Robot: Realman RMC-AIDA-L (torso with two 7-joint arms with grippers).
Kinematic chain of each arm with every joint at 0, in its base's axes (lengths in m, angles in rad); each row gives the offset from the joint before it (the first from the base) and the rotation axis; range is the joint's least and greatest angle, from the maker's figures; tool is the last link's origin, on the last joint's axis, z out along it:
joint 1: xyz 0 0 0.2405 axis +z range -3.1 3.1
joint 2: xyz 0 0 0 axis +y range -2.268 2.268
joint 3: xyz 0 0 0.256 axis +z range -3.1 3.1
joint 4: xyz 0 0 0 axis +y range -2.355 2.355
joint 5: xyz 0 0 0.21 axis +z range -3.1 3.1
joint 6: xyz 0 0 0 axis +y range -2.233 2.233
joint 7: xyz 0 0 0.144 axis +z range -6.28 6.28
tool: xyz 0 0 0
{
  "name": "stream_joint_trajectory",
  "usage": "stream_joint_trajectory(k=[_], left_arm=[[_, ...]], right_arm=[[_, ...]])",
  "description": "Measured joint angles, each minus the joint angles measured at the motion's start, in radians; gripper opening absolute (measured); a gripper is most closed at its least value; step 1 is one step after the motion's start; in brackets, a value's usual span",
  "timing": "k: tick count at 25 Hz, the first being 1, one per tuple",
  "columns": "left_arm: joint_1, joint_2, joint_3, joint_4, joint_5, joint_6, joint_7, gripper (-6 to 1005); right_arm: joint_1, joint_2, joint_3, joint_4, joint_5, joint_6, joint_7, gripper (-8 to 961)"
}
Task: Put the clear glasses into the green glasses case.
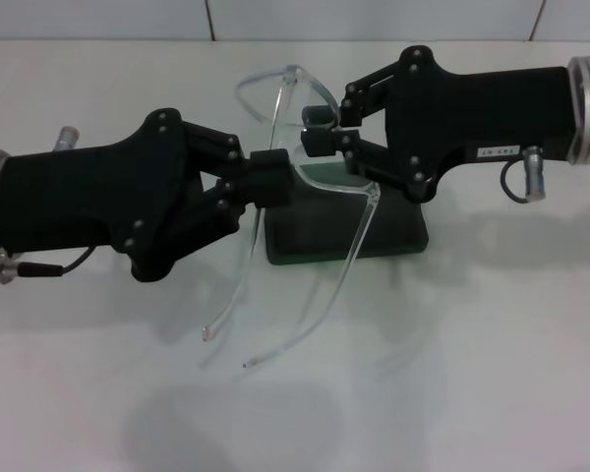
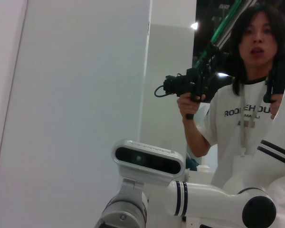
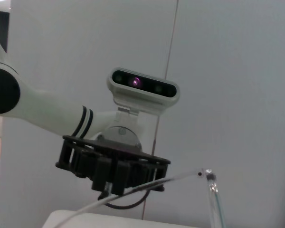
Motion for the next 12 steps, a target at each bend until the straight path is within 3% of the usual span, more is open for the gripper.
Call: stream_joint_trajectory(k=[12], left_arm=[[0.007, -0.010, -0.003, -0.008, -0.003, 0.000, 0.046, 69]], right_arm=[[0.000, -0.001, -0.035, 0.006, 0.045, -0.025, -0.013, 112]])
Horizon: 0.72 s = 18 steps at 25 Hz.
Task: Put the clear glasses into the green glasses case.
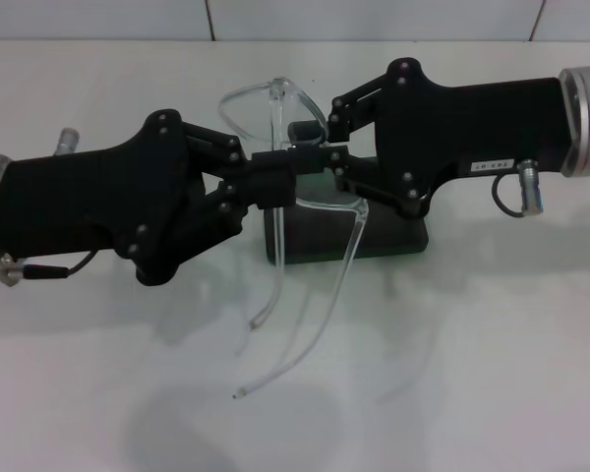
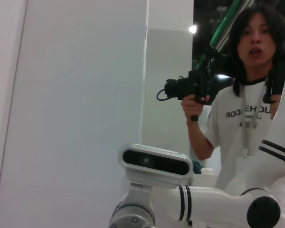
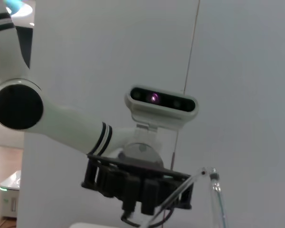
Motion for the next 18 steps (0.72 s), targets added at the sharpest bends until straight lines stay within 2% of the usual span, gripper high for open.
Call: stream_joint_trajectory(k=[6, 13, 18], left_arm=[[-0.002, 0.003, -0.007, -0.053, -0.017, -0.004, 0.044, 69], [0.003, -0.003, -0.065, -0.077, -0.032, -0.009, 0.067, 69], [0.003, -0.003, -0.072, -0.086, -0.026, -0.012, 0.075, 69]], right_arm=[[0.005, 0.002, -0.006, 0.000, 0.002, -0.001, -0.001, 112], [0.013, 0.002, -0.018, 0.002, 0.003, 0.001, -0.001, 112], [0.015, 0.002, -0.019, 0.003, 0.003, 0.011, -0.002, 112]])
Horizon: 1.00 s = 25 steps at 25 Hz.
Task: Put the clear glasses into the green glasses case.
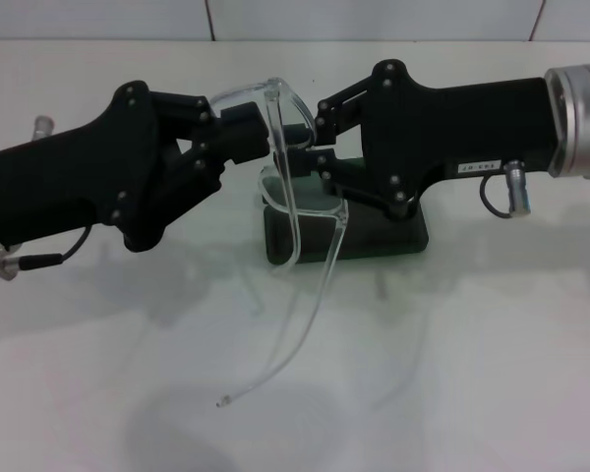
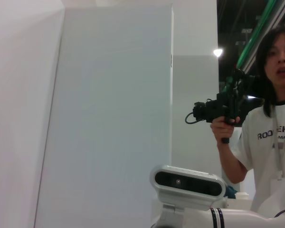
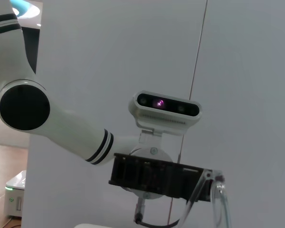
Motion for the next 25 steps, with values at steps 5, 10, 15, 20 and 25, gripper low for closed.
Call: stream_joint_trajectory(k=[5, 10, 15, 20, 25], left_arm=[[0.000, 0.000, 0.001, -0.001, 0.002, 0.000, -0.001, 68], [0.002, 0.002, -0.001, -0.001, -0.001, 0.002, -0.005, 67], [0.003, 0.002, 0.003, 0.002, -0.003, 0.005, -0.020, 66], [0.003, -0.001, -0.001, 0.000, -0.005, 0.002, -0.023, 65], [0.007, -0.010, -0.021, -0.004, -0.007, -0.012, -0.024, 64]], right_arm=[[0.000, -0.001, 0.000, 0.001, -0.002, 0.021, -0.013, 112], [0.003, -0.003, 0.006, 0.031, -0.005, 0.040, -0.046, 112], [0.021, 0.001, 0.004, 0.074, 0.004, 0.054, -0.101, 112], [0.067, 0.001, -0.011, 0.161, 0.087, 0.055, -0.183, 111], [0.097, 0.002, -0.022, 0.200, 0.115, 0.053, -0.226, 111]])
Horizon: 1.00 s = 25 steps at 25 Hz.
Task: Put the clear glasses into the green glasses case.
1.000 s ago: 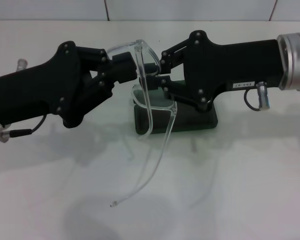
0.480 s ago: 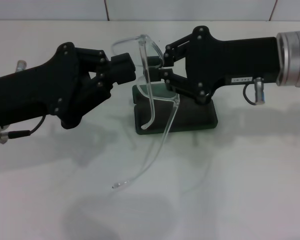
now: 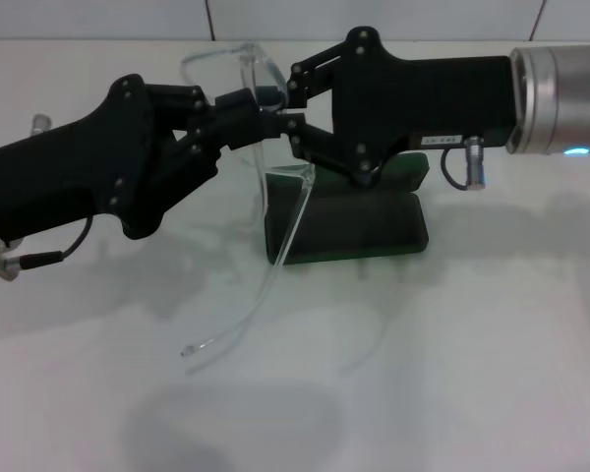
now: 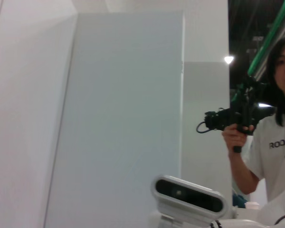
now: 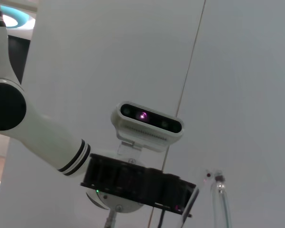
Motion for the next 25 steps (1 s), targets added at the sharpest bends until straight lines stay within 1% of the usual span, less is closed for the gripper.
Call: stream_joint_trajectory(k=[7, 25], left_arm=[[0.003, -0.004, -0.003, -0.001, 0.007, -0.012, 0.000, 63], [0.004, -0.006, 0.002, -0.005, 0.010, -0.012, 0.008, 64]], right_arm=[[0.005, 0.001, -0.040, 0.003, 0.013, 0.028, -0.033, 111], [0.006, 0.001, -0.066, 0.009, 0.040, 0.021, -0.046, 110]])
